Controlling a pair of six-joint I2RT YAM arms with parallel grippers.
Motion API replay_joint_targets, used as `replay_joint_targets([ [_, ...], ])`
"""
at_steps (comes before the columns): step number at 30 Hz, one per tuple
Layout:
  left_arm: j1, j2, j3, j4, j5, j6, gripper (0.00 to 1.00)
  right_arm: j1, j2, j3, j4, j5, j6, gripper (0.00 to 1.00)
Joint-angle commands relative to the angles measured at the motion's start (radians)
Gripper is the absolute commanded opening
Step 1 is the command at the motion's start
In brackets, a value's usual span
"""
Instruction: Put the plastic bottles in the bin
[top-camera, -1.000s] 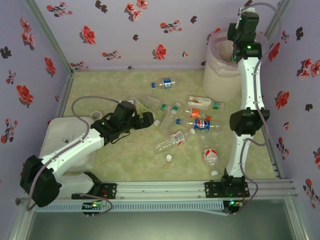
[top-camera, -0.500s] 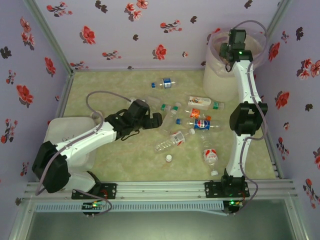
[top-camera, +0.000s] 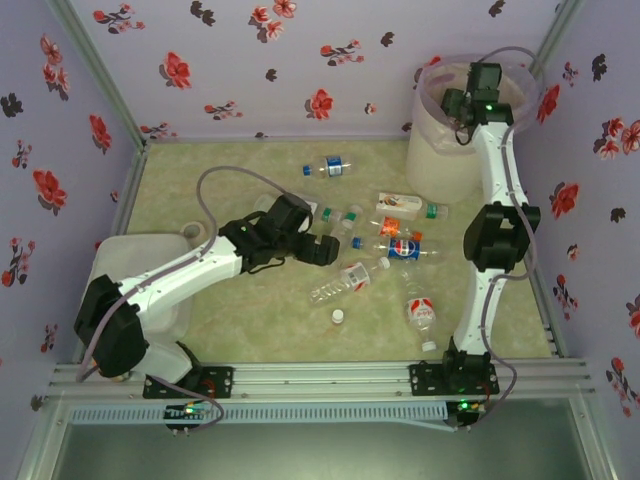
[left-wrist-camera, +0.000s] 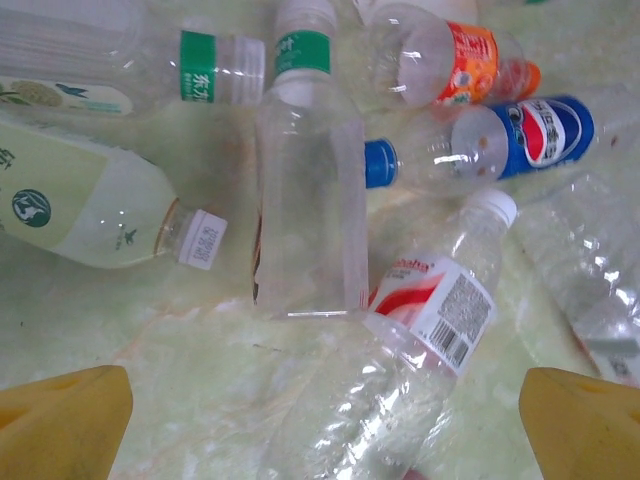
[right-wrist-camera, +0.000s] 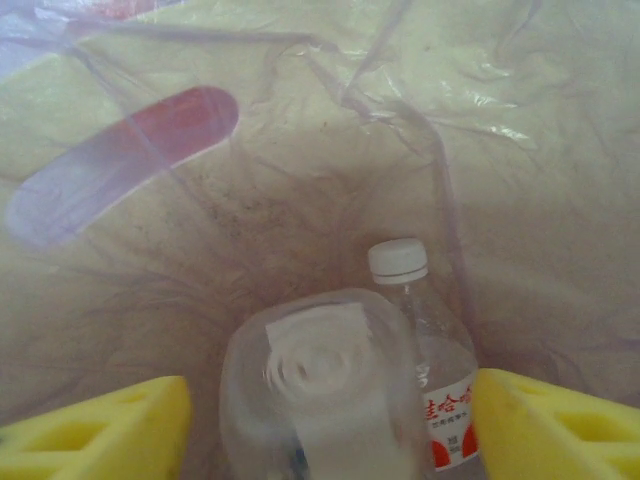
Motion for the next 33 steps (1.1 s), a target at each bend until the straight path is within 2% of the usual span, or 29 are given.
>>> replay_joint_targets([
  [1,-0.01,0.013,0.032,-0.068,0.052,0.125,1.0,-0.013,-0.048,0.069,-0.037,-0.012,0.009,0.86],
  [4,-0.02,0.016,0.033,-0.099,0.059,0.175,1.0,-0.02,-0.051,0.123,-0.069,-0.009,0.009,0.98],
  [5,-0.025,0.019,0.033,-0.107,0.06,0.195,1.0,-0.024,-0.054,0.143,-0.079,-0.011,0.008,0.99],
  [10,-0.056,0.056,0.052,-0.148,0.063,0.296,1.0,-0.048,-0.097,0.21,-0.119,-0.023,0.007,1.0],
  [15,-0.083,0.14,0.105,-0.219,0.052,0.363,0.99,-0.055,-0.201,0.195,-0.167,-0.063,0.009,0.99],
  [18,-0.108,0.199,0.149,-0.283,0.009,0.387,0.98,-0.054,-0.313,0.073,-0.185,-0.119,0.043,0.99],
  [23,-0.143,0.265,0.189,-0.338,-0.024,0.409,0.92,-0.049,-0.574,-0.285,-0.09,-0.262,0.153,0.99],
  [29,-0.15,0.312,0.188,-0.352,0.002,0.403,0.82,-0.015,-0.746,-0.477,-0.138,-0.345,0.163,1.0],
  [33,-0.15,0.358,0.207,-0.349,0.036,0.387,0.81,-0.006,-0.842,-0.593,-0.192,-0.346,0.14,0.99],
])
